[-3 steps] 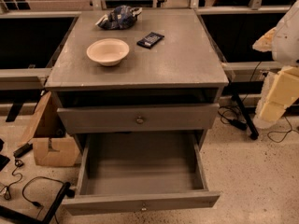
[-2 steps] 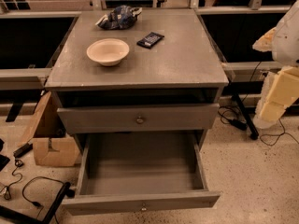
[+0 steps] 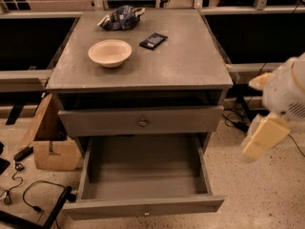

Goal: Close middle drawer

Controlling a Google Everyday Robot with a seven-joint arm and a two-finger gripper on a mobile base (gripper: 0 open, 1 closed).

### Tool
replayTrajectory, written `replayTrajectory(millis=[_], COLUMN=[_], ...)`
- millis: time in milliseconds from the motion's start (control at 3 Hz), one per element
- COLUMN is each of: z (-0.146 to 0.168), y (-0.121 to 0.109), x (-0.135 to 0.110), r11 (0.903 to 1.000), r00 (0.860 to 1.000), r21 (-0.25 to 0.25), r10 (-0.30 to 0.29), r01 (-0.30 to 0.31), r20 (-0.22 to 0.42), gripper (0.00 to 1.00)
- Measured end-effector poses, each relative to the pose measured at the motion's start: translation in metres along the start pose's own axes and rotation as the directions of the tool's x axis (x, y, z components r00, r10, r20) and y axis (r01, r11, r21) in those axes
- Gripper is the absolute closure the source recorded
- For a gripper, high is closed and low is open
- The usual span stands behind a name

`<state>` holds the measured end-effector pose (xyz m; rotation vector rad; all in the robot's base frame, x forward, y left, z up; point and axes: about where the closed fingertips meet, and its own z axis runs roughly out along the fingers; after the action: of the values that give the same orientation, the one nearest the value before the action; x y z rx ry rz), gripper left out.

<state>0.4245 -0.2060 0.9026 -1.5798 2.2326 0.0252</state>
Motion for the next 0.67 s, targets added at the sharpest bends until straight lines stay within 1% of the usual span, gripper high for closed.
replayTrajectory(millis=[333, 667], z=[0.049, 0.116], y=[0.031, 0.061], x=[0.015, 0.038], r11=[0.9973, 0.9941], r00=[0.997, 0.994], r21=[0.004, -0.006], r10=[0.074, 0.109], r01=[-0.074, -0.109], r20=[0.039, 0.022], gripper=[0.00, 0.00])
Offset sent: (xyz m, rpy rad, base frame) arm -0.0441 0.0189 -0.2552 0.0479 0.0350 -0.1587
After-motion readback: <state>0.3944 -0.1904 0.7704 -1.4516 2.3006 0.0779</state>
